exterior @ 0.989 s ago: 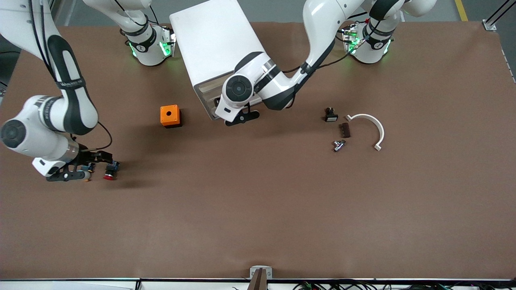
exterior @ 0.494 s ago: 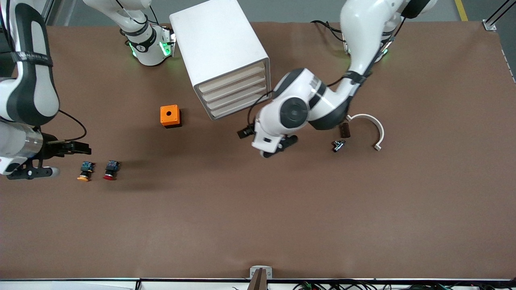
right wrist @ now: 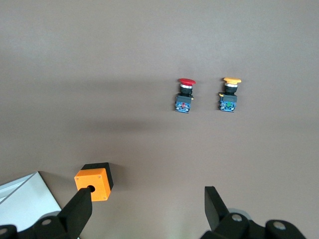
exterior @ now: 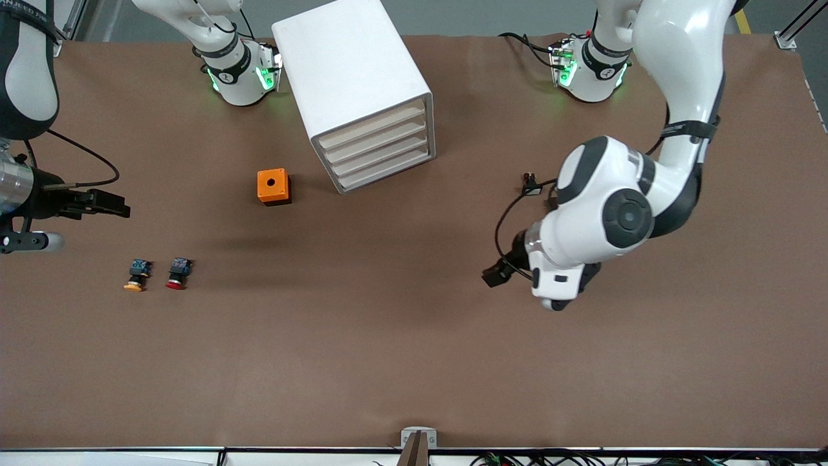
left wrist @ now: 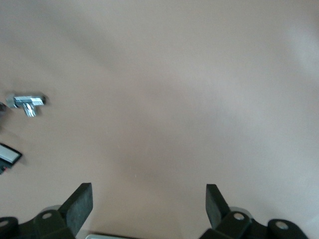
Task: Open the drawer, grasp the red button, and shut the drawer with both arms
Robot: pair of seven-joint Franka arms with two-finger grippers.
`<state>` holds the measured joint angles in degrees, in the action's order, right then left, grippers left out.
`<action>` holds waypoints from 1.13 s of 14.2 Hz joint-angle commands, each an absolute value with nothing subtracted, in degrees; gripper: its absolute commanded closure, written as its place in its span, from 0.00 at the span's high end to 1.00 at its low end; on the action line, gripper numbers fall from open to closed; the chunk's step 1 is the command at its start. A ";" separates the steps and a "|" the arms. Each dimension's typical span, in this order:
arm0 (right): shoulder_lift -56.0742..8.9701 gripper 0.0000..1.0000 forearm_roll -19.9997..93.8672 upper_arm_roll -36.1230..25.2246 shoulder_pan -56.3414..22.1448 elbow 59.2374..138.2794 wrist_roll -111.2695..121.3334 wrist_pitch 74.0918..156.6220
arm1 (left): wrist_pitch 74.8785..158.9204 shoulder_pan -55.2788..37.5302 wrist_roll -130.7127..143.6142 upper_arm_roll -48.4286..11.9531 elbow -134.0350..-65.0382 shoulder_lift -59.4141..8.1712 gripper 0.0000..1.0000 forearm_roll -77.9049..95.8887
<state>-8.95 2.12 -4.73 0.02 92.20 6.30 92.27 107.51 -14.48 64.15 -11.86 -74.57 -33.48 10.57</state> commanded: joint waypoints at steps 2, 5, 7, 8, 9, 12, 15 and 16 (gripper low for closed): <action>-9.49 1.00 2.19 -4.75 -0.88 88.96 5.01 91.23 | 107.05 -10.91 63.12 -12.83 -74.88 -32.52 1.00 9.76; -10.02 1.00 2.28 -4.83 -0.88 82.38 5.19 88.78 | 105.48 -7.75 51.90 -12.66 -75.41 -29.72 1.00 9.84; -9.93 1.00 1.85 -4.92 -0.44 81.39 5.19 88.68 | 97.16 -5.81 43.90 -12.48 -75.59 -27.08 0.99 9.15; -9.93 1.00 1.93 -5.01 -0.35 81.30 5.45 88.59 | 93.29 -3.71 38.20 -12.39 -75.76 -25.33 0.99 9.05; -9.76 1.00 2.02 -5.27 -0.26 80.86 5.54 88.59 | 89.08 -1.17 31.53 -12.57 -75.85 -23.83 0.99 9.05; -9.40 1.00 1.67 -5.45 -0.18 78.85 5.54 84.48 | 82.53 5.69 13.92 -12.56 -80.31 -17.43 0.99 6.87; -9.05 1.00 2.54 -5.36 2.45 78.49 4.83 81.83 | 87.86 7.82 8.80 -12.57 -92.06 -9.00 0.99 3.53; -8.53 1.00 3.59 -5.10 3.59 78.66 5.36 80.09 | 92.68 8.08 7.66 -12.57 -98.11 -5.05 0.99 3.52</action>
<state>-9.00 2.23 -5.83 1.08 79.48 5.59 82.78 85.04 7.87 10.04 -11.84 -84.50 -14.26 5.19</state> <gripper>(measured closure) 0.000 0.004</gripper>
